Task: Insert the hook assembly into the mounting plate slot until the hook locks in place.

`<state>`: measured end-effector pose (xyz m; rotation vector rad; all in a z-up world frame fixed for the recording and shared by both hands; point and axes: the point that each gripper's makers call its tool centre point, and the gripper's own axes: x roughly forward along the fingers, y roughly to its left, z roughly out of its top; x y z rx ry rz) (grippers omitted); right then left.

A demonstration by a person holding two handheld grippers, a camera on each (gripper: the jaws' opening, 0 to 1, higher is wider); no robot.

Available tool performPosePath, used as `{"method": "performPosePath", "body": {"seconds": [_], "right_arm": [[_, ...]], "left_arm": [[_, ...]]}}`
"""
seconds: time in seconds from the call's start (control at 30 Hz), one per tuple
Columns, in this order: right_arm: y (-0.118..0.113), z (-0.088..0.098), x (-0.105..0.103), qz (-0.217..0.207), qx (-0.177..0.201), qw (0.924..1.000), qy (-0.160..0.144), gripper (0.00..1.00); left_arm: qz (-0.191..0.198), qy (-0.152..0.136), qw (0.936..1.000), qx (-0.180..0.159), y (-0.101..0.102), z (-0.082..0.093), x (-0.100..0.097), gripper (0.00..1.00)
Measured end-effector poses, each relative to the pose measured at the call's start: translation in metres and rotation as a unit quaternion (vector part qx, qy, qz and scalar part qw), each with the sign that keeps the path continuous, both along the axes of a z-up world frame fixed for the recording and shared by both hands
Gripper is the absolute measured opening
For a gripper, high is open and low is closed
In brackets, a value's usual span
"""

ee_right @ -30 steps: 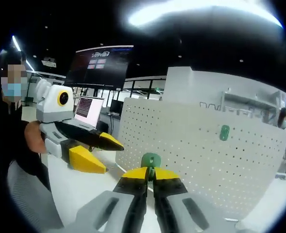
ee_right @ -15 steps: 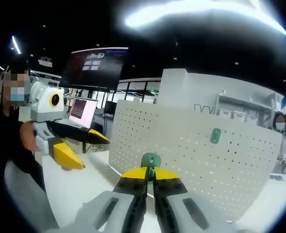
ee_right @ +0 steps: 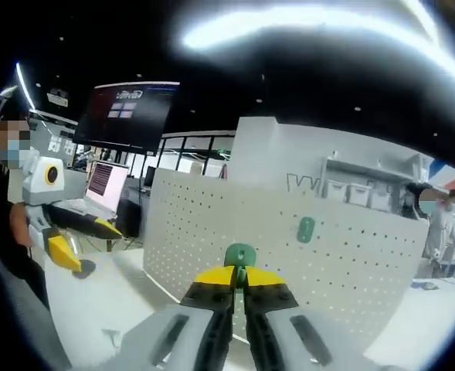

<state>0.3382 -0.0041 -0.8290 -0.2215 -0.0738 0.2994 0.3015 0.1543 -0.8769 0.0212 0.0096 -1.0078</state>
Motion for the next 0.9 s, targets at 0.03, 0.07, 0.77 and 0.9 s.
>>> {"method": "performPosePath", "body": {"seconds": [0.03, 0.07, 0.77, 0.9], "right_arm": [[-0.004, 0.002, 0.002, -0.005, 0.001, 1.0, -0.003, 0.01], [-0.009, 0.005, 0.004, -0.011, 0.004, 0.9999, -0.007, 0.01], [-0.066, 0.03, 0.049, -0.083, 0.019, 0.995, -0.054, 0.01], [-0.072, 0.035, 0.06, -0.092, 0.019, 0.9936, -0.064, 0.01]], "left_arm": [[0.001, 0.0, 1.0, 0.001, 0.001, -0.001, 0.0, 0.62], [0.003, 0.0, 1.0, 0.003, 0.002, -0.002, 0.0, 0.62], [0.011, 0.018, 0.9998, 0.005, 0.011, -0.011, 0.004, 0.6], [0.015, 0.02, 0.9997, 0.004, 0.014, -0.011, 0.006, 0.6]]}}
